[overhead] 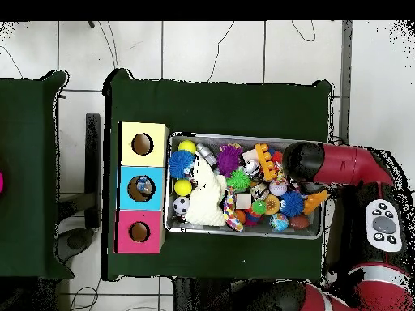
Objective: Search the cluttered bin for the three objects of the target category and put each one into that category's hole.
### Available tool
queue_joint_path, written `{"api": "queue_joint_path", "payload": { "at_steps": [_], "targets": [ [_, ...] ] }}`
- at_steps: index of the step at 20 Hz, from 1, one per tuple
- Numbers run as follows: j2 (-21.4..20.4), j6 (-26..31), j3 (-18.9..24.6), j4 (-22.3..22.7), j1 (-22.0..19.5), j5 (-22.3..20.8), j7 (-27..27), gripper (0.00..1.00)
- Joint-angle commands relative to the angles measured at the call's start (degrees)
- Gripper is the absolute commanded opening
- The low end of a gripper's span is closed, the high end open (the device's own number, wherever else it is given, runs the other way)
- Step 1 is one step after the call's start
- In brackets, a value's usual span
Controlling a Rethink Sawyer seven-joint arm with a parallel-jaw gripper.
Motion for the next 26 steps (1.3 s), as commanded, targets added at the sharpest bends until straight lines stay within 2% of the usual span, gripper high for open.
{"api": "queue_joint_path", "payload": {
  "at_steps": [1, 4, 9, 17, 21, 26],
  "targets": [
    [2.38, -0.37, 0.99, -0.99, 0.78, -2.66, 1.67, 1.00],
    [2.71, -3.15, 2.41, -0.51, -0.11, -1.93, 1.27, 1.00],
    [3.81, -4.73, 3.38, -1.08, -0.74, -1.61, 1.11, 1.00],
    [4.84, -10.63, 7.08, 1.46, -4.04, 0.29, -0.57, 1.00],
    [5.17, -8.84, 5.39, 0.62, -3.14, -0.45, 0.10, 1.00],
    [5.69, -3.63, 2.73, -1.33, -1.26, -1.01, 0.60, 1.00]
  ]
}}
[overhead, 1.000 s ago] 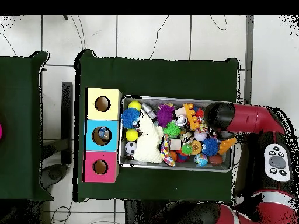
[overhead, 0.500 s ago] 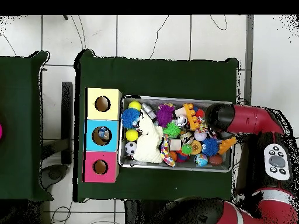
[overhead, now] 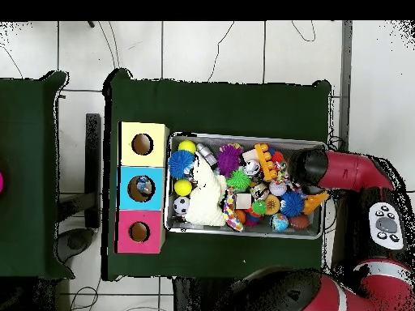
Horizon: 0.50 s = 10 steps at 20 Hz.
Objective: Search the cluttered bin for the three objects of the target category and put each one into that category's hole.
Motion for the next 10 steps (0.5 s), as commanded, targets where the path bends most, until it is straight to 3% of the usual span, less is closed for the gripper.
{"api": "queue_joint_path", "payload": {
  "at_steps": [1, 10],
  "targets": [
    [2.16, 3.79, 1.96, -0.90, 1.40, -0.95, 0.65, 1.00],
    [4.14, 7.62, 1.23, -2.97, 1.97, -0.01, 0.59, 1.00]
  ]
}}
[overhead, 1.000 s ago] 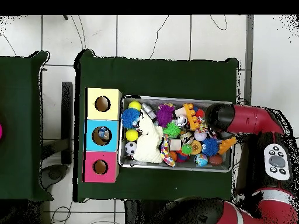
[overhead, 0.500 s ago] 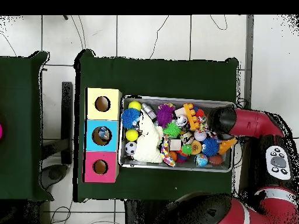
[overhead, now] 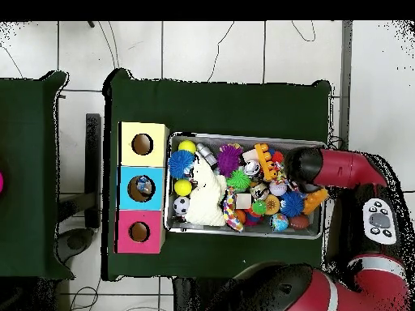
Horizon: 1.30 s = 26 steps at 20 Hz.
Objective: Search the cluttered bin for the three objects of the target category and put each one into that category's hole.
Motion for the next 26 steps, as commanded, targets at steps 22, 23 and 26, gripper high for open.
{"api": "queue_joint_path", "payload": {
  "at_steps": [22, 23, 26],
  "targets": [
    [0.28, 8.70, -2.33, -3.56, 4.27, -1.87, 1.03, 1.00],
    [0.28, 8.64, -2.52, -3.69, 4.42, -1.88, 1.08, 1.00],
    [-0.58, 8.65, -3.23, -2.85, 4.66, -1.67, 0.87, 1.00]
  ]
}}
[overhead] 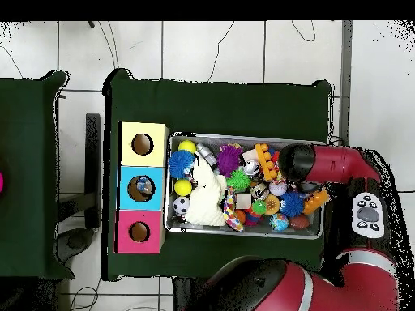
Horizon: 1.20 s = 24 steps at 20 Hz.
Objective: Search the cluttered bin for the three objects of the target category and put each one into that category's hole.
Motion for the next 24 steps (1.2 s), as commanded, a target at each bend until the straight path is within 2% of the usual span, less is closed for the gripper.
{"api": "queue_joint_path", "payload": {
  "at_steps": [1, 17, 24],
  "targets": [
    [-1.46, 3.87, 0.30, -1.05, 1.18, -1.67, 0.93, 1.00],
    [-1.37, 2.54, -0.14, -0.43, 0.86, -0.86, 0.69, 1.00],
    [1.74, 3.61, 3.03, 0.43, -1.53, 1.60, -1.21, 1.00]
  ]
}}
